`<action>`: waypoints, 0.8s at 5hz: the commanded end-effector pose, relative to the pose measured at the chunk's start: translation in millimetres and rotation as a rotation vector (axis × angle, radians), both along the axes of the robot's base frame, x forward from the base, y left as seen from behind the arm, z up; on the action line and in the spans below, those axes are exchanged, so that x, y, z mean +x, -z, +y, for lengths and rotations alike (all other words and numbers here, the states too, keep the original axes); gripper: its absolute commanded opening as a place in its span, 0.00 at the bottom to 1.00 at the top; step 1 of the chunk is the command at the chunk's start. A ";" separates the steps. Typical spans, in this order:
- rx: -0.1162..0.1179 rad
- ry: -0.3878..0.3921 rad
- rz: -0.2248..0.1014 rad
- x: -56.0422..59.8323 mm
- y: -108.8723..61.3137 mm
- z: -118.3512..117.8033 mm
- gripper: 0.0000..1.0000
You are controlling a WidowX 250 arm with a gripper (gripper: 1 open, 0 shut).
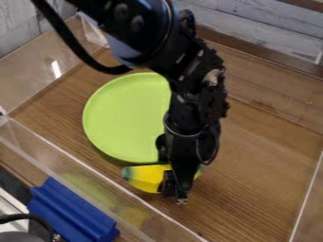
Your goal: Put the banana in the green plate
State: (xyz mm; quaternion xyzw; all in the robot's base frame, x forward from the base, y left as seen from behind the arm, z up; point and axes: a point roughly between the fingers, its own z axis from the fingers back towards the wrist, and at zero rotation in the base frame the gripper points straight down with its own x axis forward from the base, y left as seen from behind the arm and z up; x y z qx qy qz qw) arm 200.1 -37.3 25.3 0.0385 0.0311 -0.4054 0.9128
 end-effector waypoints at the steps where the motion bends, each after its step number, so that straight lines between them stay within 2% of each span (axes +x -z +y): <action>1: -0.009 -0.012 -0.066 13.3 -16.9 0.6 0.00; 4: 0.001 -0.037 -0.062 13.0 -26.1 3.3 0.00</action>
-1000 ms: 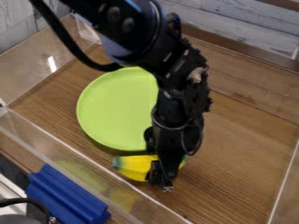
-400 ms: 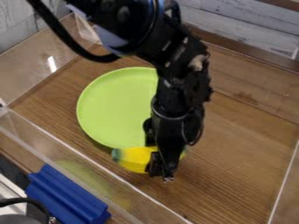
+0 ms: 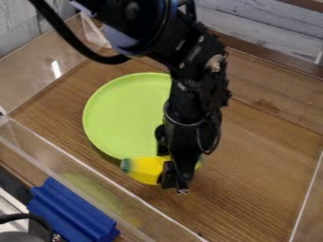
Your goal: Put the banana in the green plate
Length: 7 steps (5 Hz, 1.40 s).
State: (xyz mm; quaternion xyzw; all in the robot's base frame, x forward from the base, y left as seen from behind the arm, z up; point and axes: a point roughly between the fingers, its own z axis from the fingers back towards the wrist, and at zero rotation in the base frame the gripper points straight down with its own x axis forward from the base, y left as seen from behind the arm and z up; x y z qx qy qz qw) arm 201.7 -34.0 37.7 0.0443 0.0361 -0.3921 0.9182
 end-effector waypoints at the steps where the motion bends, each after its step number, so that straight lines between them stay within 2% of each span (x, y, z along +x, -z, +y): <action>1: -0.009 -0.016 -0.062 10.9 -18.5 1.0 0.00; 7: -0.003 -0.091 -0.060 5.4 -18.4 7.6 0.00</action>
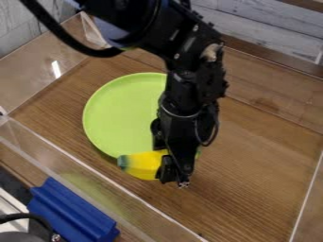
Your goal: Put the banana in the green plate
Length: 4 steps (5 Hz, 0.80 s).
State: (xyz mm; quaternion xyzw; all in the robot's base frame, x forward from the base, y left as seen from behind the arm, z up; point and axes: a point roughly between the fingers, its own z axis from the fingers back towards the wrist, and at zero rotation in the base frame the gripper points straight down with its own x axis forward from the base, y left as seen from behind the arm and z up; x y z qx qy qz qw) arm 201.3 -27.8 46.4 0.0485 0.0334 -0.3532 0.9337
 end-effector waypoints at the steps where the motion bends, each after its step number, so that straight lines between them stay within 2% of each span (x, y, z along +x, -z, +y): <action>1: -0.008 -0.022 -0.049 4.9 -8.7 2.2 0.00; 4: -0.006 -0.049 -0.052 3.6 -6.7 4.8 0.00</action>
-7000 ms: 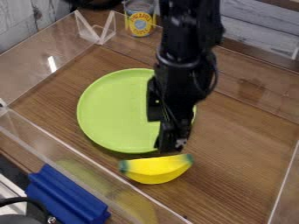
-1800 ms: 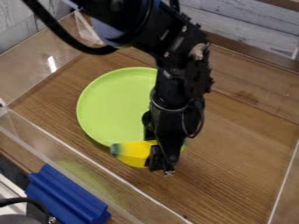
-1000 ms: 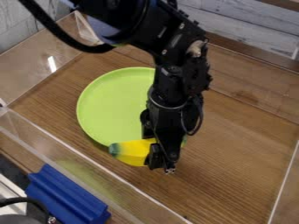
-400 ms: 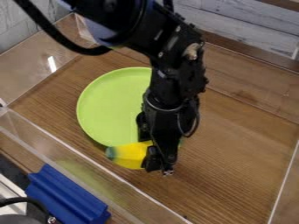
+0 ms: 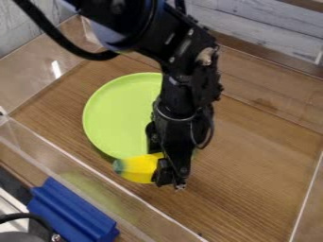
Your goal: Put the banana in the green plate
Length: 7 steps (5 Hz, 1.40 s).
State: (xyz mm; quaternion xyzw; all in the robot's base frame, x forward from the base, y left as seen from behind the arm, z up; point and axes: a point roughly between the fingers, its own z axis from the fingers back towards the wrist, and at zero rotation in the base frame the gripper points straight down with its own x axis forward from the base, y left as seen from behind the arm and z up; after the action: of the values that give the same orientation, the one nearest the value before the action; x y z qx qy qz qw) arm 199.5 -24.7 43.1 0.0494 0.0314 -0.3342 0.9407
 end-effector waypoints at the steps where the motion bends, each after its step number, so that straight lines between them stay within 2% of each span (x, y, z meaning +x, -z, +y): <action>1: -0.004 -0.014 -0.045 5.1 -10.9 3.1 0.00; 7: 0.002 -0.056 -0.047 6.5 -13.6 10.8 0.00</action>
State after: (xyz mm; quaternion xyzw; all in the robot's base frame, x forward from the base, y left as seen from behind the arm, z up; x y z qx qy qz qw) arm 197.6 -14.4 45.3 0.0518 0.0387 -0.3102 0.9485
